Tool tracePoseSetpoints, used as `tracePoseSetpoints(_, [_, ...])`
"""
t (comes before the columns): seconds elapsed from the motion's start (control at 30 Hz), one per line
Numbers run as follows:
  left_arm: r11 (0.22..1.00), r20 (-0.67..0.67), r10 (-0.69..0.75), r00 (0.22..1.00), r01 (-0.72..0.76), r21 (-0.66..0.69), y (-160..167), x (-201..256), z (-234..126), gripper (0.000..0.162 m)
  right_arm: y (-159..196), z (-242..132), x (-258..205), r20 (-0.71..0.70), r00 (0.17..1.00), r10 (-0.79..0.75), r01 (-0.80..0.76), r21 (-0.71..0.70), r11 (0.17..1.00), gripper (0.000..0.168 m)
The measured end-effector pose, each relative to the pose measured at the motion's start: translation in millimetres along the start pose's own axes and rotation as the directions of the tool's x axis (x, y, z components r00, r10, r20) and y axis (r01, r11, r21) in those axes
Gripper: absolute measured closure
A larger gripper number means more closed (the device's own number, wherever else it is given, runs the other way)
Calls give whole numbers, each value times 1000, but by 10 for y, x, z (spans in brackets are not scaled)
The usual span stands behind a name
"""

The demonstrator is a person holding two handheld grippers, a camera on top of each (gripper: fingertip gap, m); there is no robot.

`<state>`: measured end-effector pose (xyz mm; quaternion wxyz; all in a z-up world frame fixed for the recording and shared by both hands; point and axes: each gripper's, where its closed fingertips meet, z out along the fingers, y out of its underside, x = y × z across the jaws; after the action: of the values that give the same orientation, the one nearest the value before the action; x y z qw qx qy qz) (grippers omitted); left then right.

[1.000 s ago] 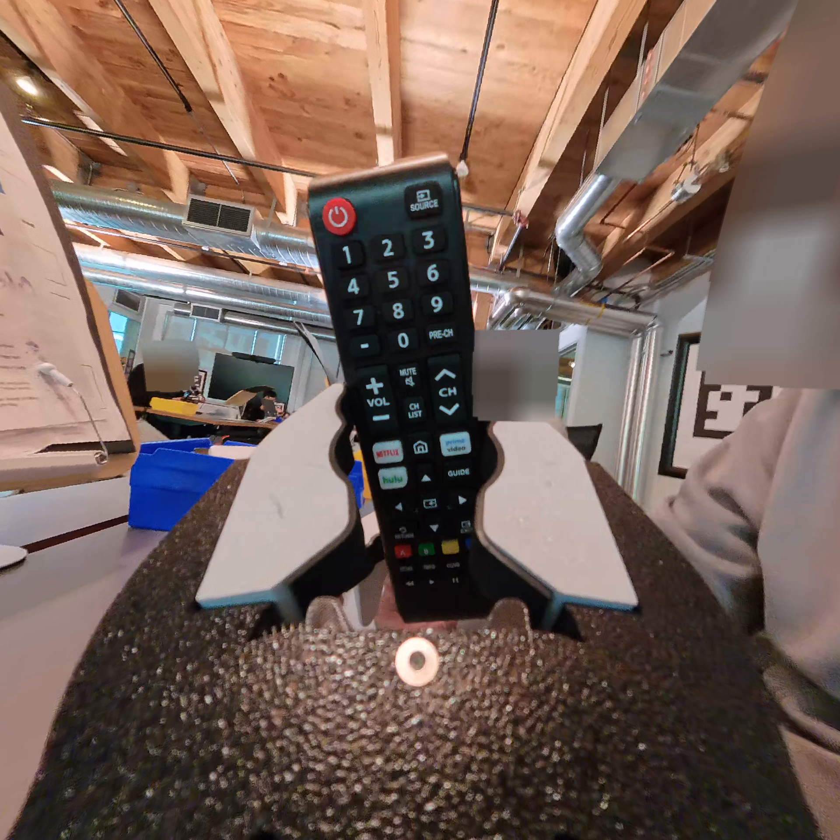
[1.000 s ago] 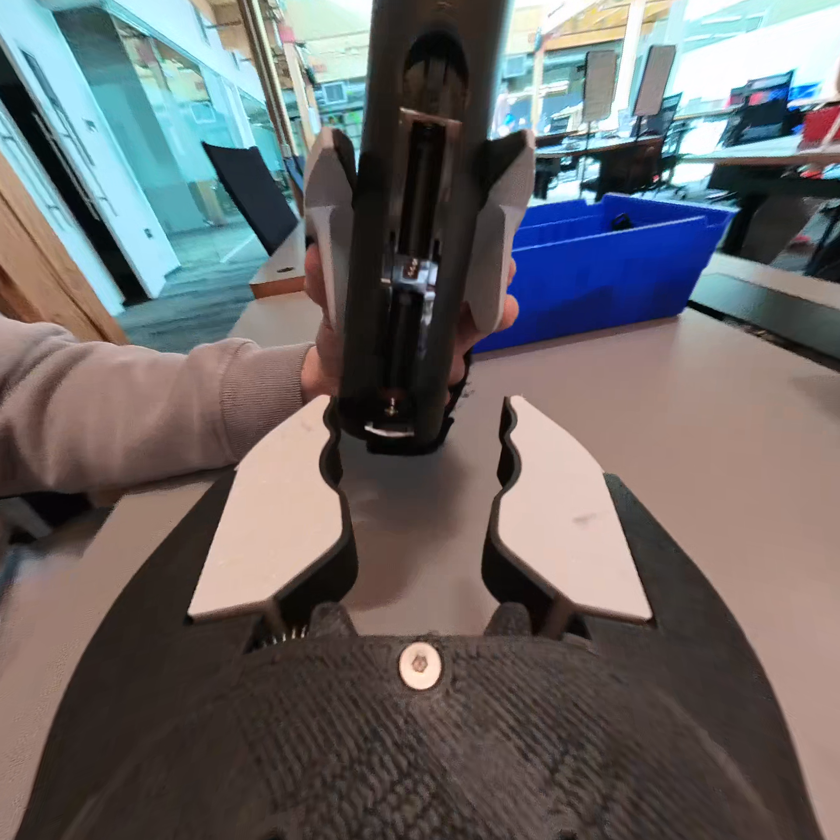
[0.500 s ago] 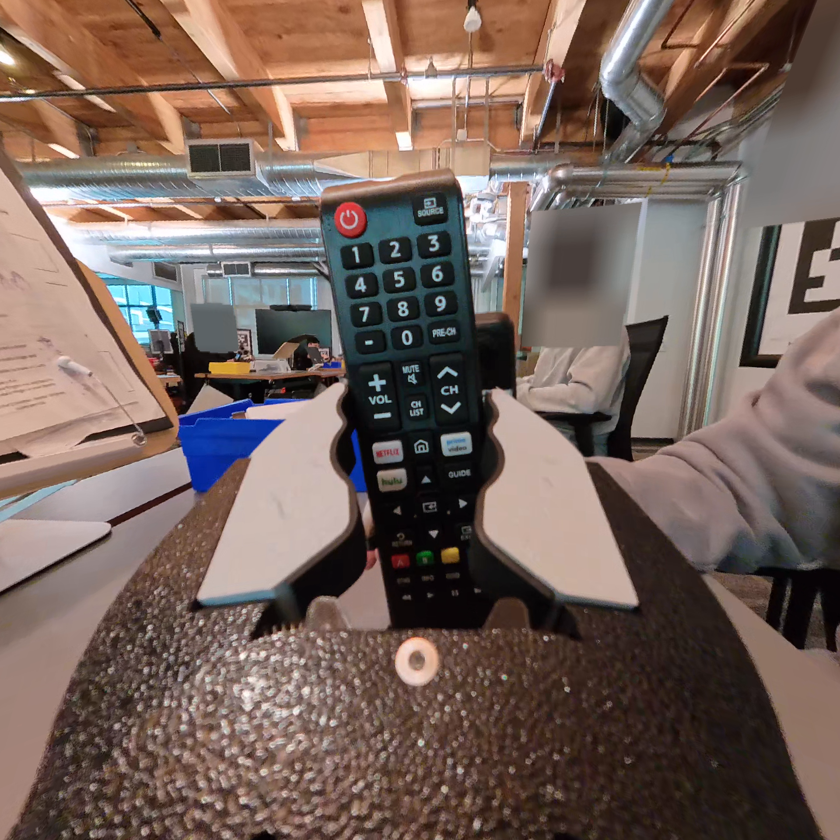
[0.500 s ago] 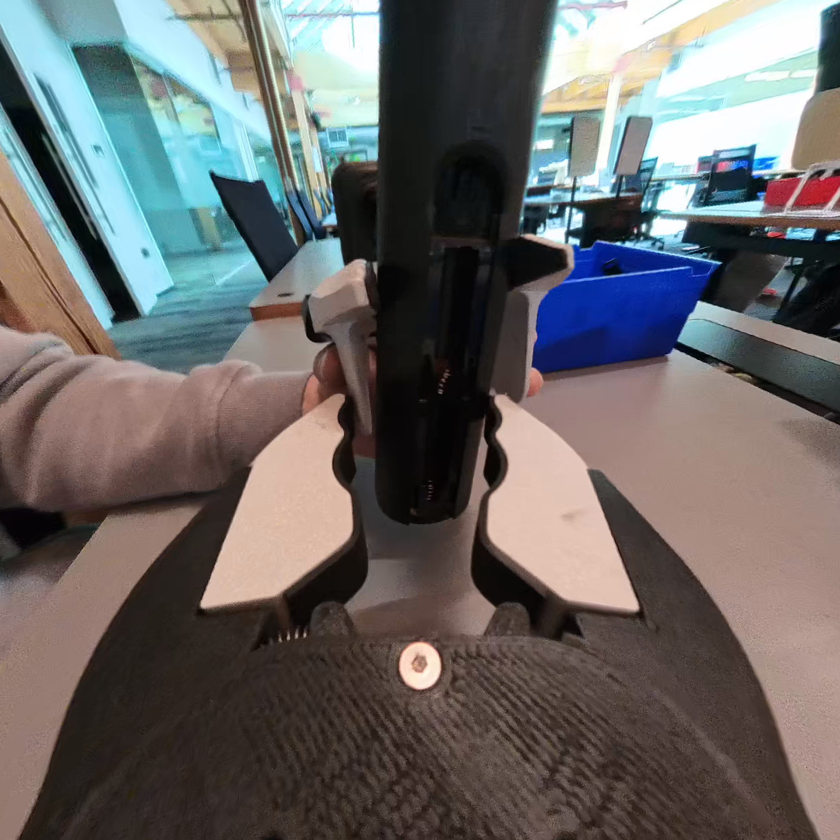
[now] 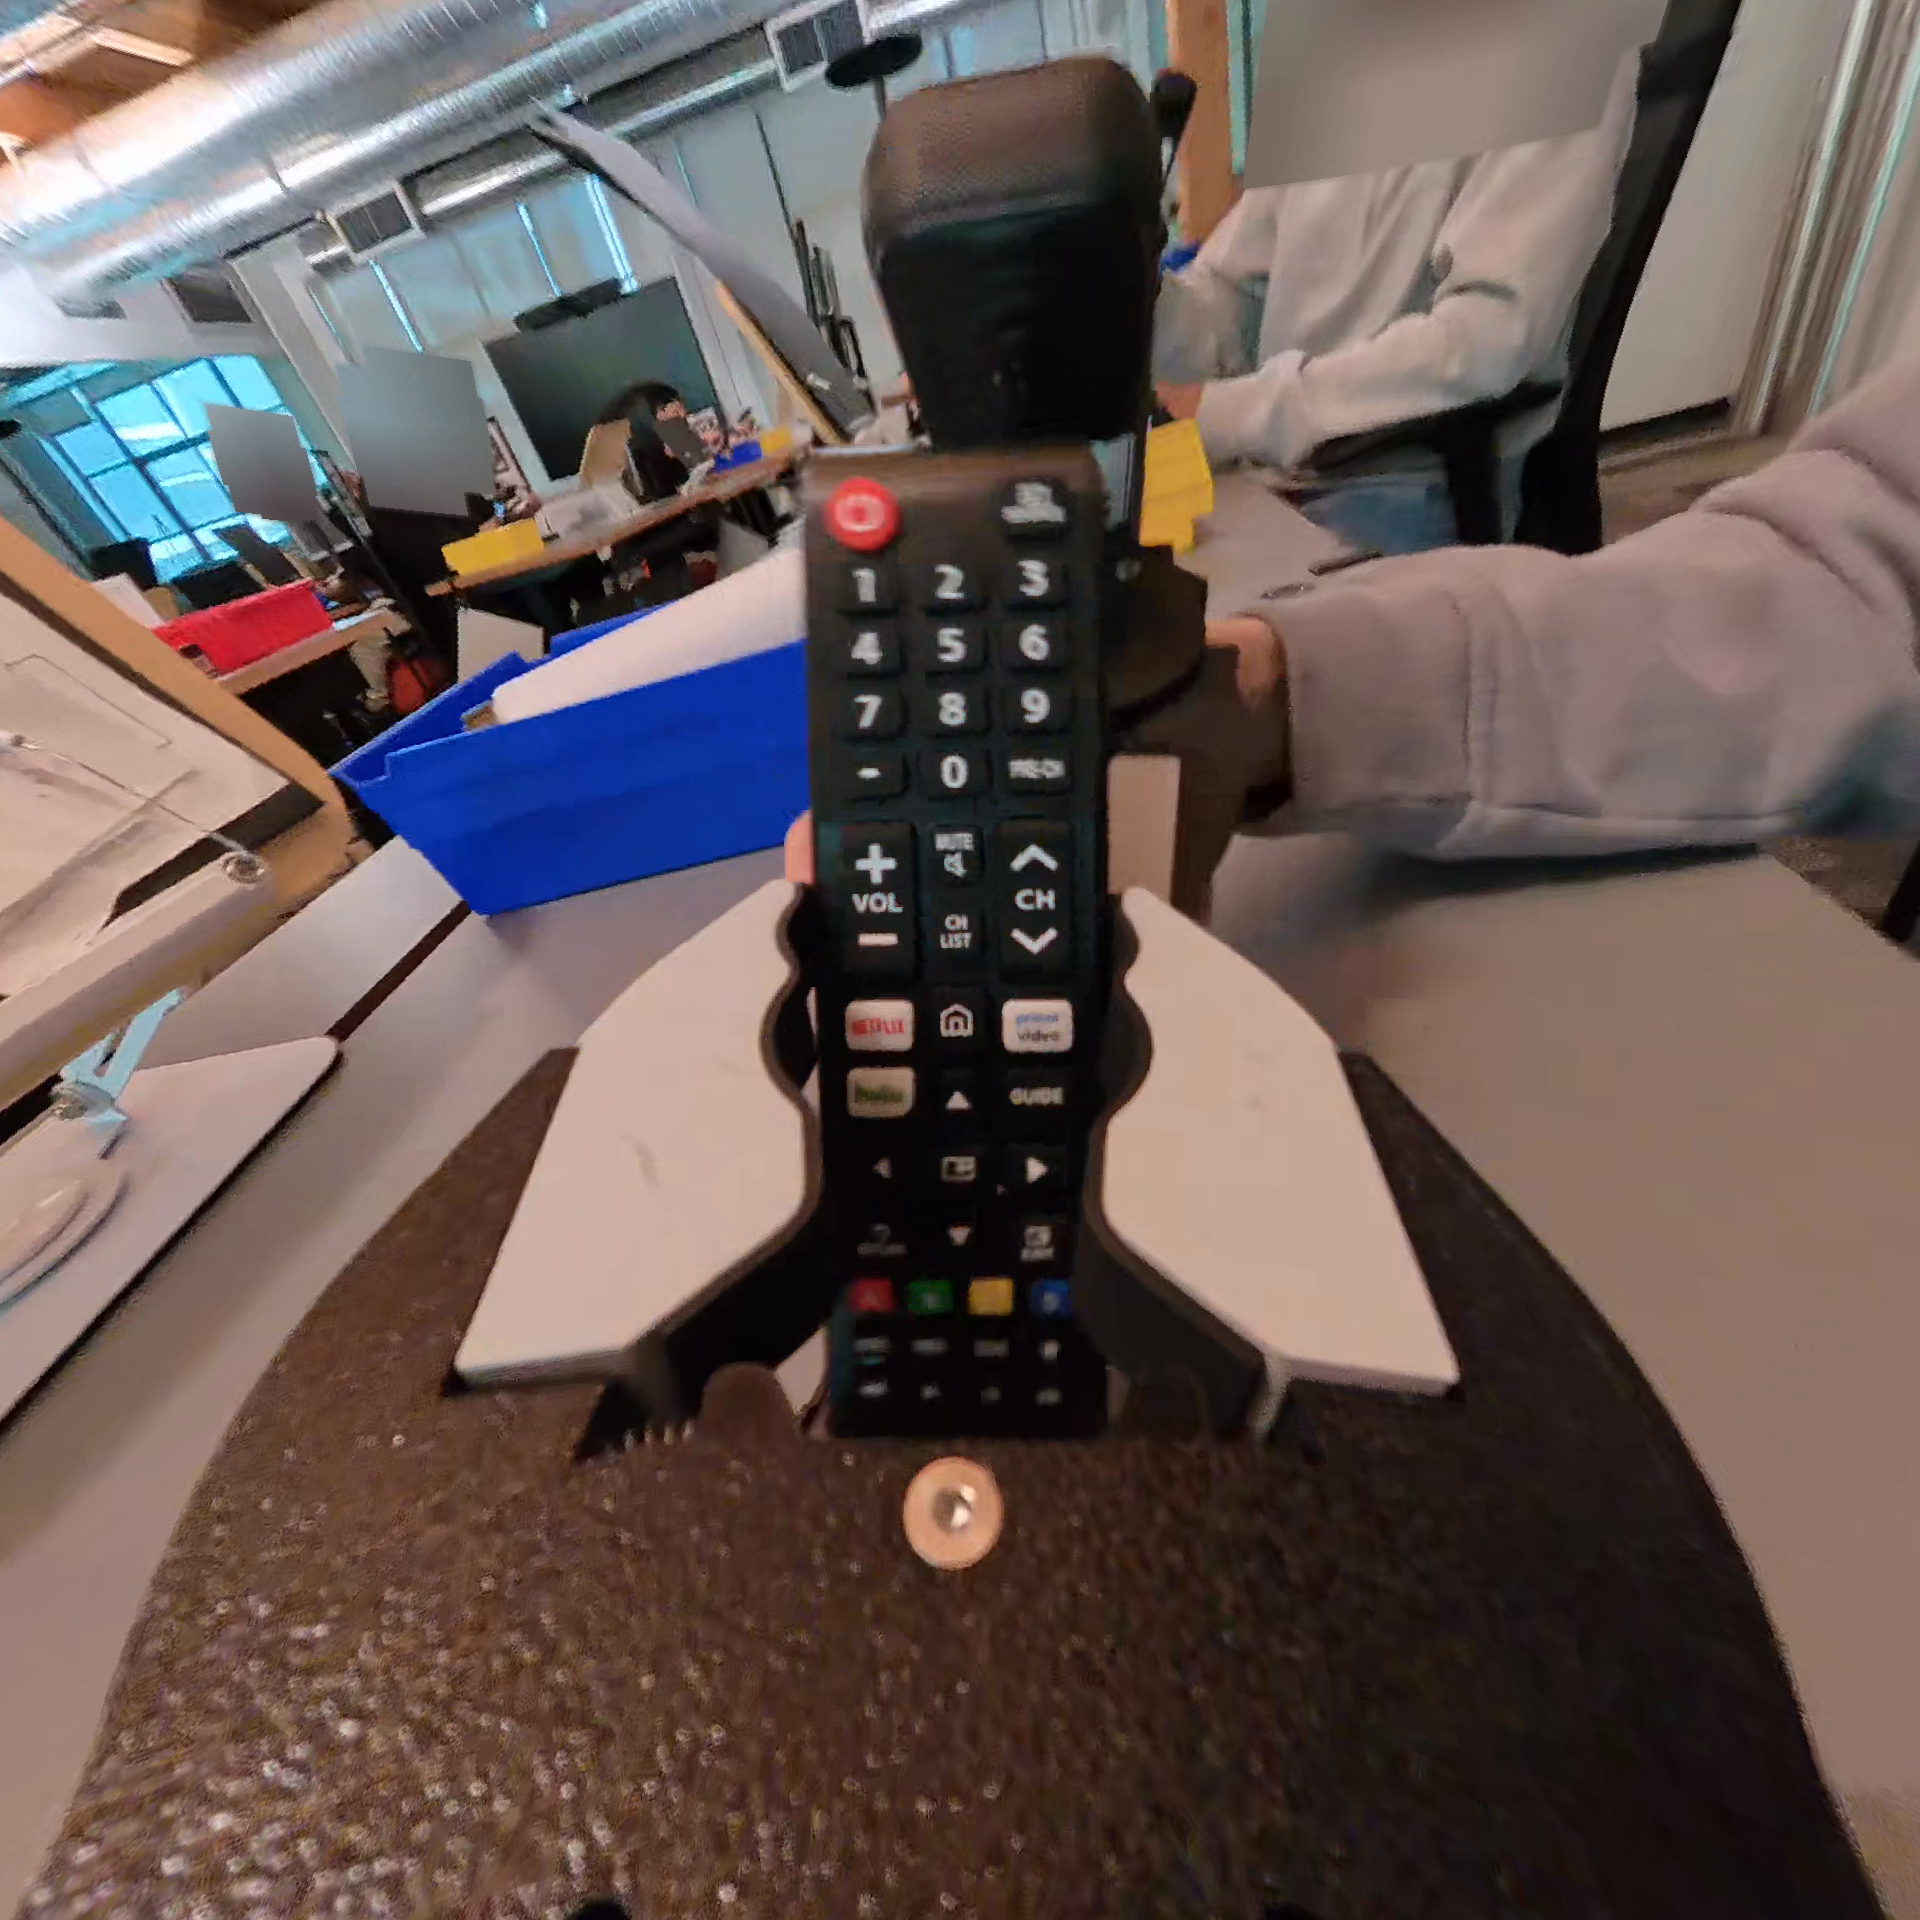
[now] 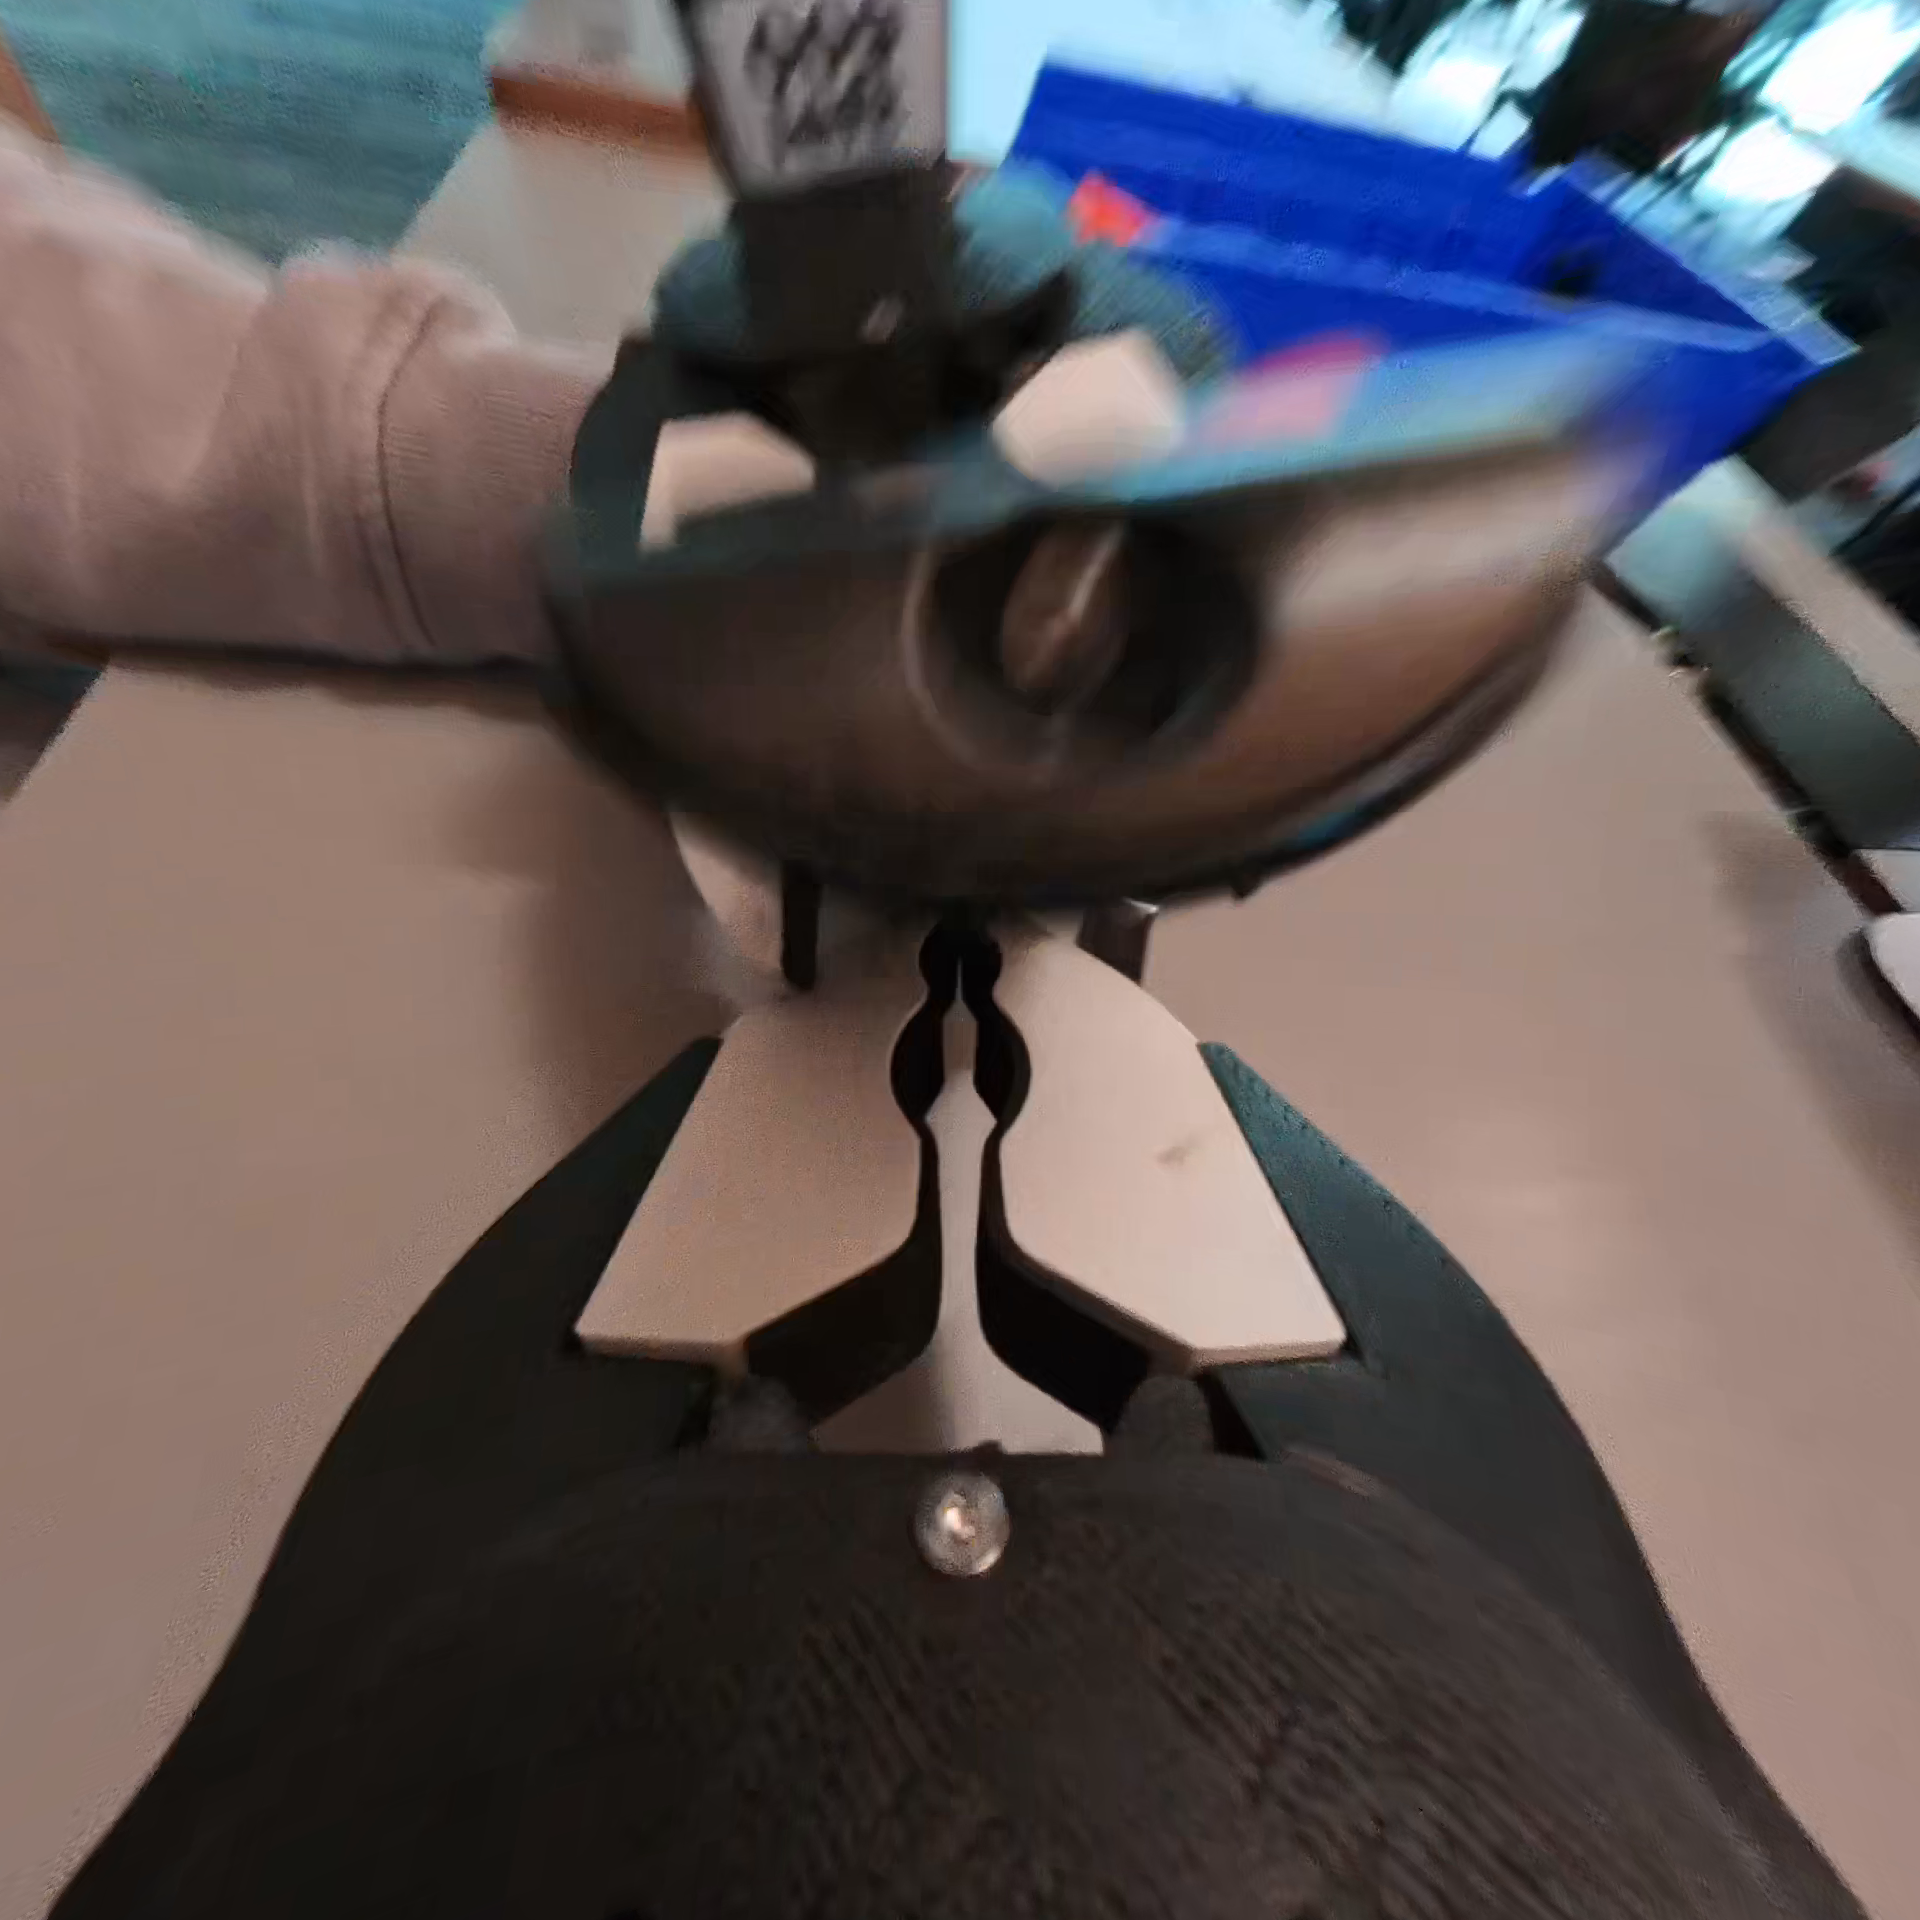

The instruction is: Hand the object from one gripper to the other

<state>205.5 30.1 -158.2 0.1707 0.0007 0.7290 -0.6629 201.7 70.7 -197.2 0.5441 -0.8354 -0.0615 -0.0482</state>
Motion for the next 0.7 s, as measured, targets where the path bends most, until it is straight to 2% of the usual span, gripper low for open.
tracePoseSetpoints(0.03, [1000,20,7,1000,-7,-10,18,-35,-7,109,-43,-47,62,-22,999,26,-25,41,999,168])
tracePoseSetpoints(0.1, [1000,32,-16,999,16,2,1,-86,-34,109,-140,-107,129,-41,996,79,-72,134,988,163])
tracePoseSetpoints(0.2, [999,71,-23,997,20,39,-58,-156,-69,110,-214,-175,214,-82,992,101,-81,213,974,141])
tracePoseSetpoints(0.3, [998,91,-18,996,11,69,-133,-192,-118,110,-329,-361,251,-49,988,148,-125,320,939,125])
tracePoseSetpoints(0.33, [997,93,-16,996,9,74,-148,-200,-137,110,-364,-431,251,-20,986,168,-151,352,924,113])
tracePoseSetpoints(0.37, [998,99,-15,995,8,70,-144,-213,-149,110,-450,-518,233,24,983,183,-177,412,894,93])
tracePoseSetpoints(0.47, [998,58,-31,998,28,60,-96,-161,-124,110,-671,-658,160,119,976,181,-216,548,808,106])
tracePoseSetpoints(0.57, [998,-11,-45,999,45,42,-66,-29,-34,110,-728,-540,101,58,992,114,-127,561,818,109])
tracePoseSetpoints(0.6, [999,-10,-45,999,46,26,-39,-24,-15,110,-757,-523,33,46,997,59,-75,563,823,122])
tracePoseSetpoints(0.7, [1000,25,14,1000,-13,-29,15,-39,8,110,-755,-451,21,-55,998,-27,50,470,881,122])
